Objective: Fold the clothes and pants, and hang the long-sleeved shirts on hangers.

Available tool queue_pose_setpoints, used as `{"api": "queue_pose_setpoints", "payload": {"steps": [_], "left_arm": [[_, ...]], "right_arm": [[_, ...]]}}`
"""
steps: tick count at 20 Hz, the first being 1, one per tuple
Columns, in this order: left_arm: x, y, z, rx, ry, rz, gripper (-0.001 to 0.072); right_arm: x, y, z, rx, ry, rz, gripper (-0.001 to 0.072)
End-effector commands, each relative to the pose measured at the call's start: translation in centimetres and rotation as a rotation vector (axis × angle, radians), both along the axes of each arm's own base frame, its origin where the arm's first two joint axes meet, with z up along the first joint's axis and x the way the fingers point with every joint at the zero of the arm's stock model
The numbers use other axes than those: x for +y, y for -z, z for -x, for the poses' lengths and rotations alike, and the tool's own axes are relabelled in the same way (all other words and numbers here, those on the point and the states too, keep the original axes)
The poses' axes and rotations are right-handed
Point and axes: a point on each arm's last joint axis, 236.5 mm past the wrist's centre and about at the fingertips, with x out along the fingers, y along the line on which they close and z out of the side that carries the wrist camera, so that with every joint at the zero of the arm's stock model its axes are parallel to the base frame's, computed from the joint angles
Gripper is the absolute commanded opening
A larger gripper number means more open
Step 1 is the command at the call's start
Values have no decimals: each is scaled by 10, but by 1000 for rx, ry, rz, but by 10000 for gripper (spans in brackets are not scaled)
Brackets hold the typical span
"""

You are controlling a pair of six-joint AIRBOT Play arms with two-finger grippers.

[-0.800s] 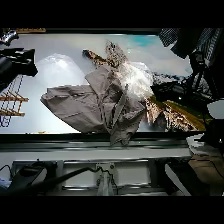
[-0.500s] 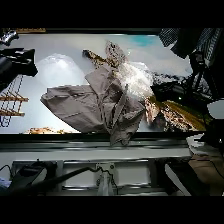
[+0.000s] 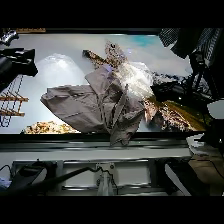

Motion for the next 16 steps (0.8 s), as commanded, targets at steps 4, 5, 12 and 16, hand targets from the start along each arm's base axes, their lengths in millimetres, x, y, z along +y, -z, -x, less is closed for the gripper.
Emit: {"api": "queue_pose_setpoints", "payload": {"steps": [4, 5, 12, 16], "left_arm": [[0, 0, 0, 0, -1, -1, 360], [0, 0, 0, 0, -1, 0, 360], [0, 2, 0, 6, 1, 0, 360], [-26, 34, 3, 158, 72, 123, 365]], "right_arm": [[0, -1, -1, -5, 1, 0, 346], [-1, -3, -3, -16, 8, -1, 346], [-15, -29, -28, -152, 102, -21, 346], [-11, -36, -30, -160, 110, -74, 346]]}}
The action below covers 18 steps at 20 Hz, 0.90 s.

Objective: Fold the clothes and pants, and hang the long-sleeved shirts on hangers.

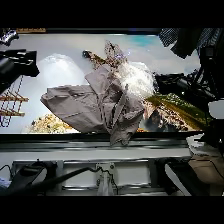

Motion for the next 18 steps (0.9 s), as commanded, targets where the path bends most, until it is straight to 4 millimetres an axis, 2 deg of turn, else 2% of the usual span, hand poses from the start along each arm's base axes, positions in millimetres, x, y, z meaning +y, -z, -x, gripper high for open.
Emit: {"api": "queue_pose_setpoints", "payload": {"steps": [1, 2, 3, 6, 11, 15, 18], "left_arm": [[-33, 45, 6, 205, 93, 117, 426], [-48, 69, 10, 301, 143, 125, 537], [-67, 94, 14, 391, 205, 118, 593], [-116, 139, 14, 523, 342, 121, 593], [-197, 187, 1, 676, 550, 148, 592], [-235, 235, 10, 899, 694, 126, 589], [-260, 248, 7, 915, 760, 244, 588]], "right_arm": [[1, -8, -4, -22, 14, -36, 355], [-1, -6, -5, -17, 21, -32, 357], [-8, -2, -9, 0, 67, -47, 358], [-29, 20, -22, 99, 215, -107, 358], [-23, 58, -12, 252, 213, -126, 358], [-27, 86, 3, 306, 216, -86, 358], [-28, 113, 16, 360, 219, -76, 358]]}}
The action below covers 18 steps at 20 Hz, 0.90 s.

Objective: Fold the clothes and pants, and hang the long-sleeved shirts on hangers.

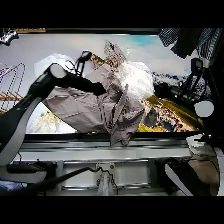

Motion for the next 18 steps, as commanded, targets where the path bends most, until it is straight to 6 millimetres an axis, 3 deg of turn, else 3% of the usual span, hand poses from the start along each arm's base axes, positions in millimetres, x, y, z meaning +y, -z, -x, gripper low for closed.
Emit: {"api": "queue_pose_setpoints", "payload": {"steps": [1, 4, 7, 12, 18], "left_arm": [[-33, 17, 1, 81, 60, 118, 588], [-35, 31, -22, 49, 9, 105, 588], [-40, 33, -42, 9, -17, 109, 588], [-61, 52, -46, 35, 43, 60, 588], [-66, 81, -38, 45, 98, -38, 556]], "right_arm": [[-2, 31, 15, 72, 2, 8, 358], [-1, 46, 21, 107, 2, 7, 358], [-1, 47, 21, 107, 3, 3, 358], [-1, 46, 21, 105, 4, 0, 357], [0, 46, 21, 106, 4, -1, 356]]}}
